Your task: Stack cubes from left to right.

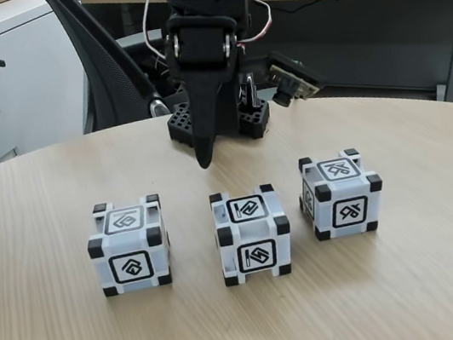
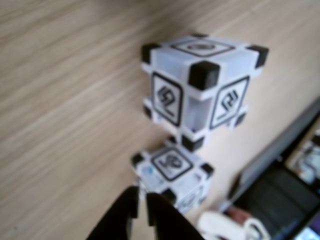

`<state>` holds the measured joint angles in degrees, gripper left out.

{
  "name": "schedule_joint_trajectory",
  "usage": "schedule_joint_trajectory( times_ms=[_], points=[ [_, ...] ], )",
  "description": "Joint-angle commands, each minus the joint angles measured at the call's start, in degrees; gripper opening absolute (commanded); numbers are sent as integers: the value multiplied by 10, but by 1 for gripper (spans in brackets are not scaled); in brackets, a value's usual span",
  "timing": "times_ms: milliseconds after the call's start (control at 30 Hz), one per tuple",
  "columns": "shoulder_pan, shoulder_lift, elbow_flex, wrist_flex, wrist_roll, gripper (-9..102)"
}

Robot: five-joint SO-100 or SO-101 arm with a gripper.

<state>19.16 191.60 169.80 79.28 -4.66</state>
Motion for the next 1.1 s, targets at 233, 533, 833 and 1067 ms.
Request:
schedule_joint_trajectory(
  times_ms=[233,533,833,1067],
  points=[
    [-1,-4,-4,4,4,0],
    [-1,-4,-4,4,3,0],
    [-1,-4,-4,4,-6,0],
    [-1,-8,-4,4,-29,0]
  ],
)
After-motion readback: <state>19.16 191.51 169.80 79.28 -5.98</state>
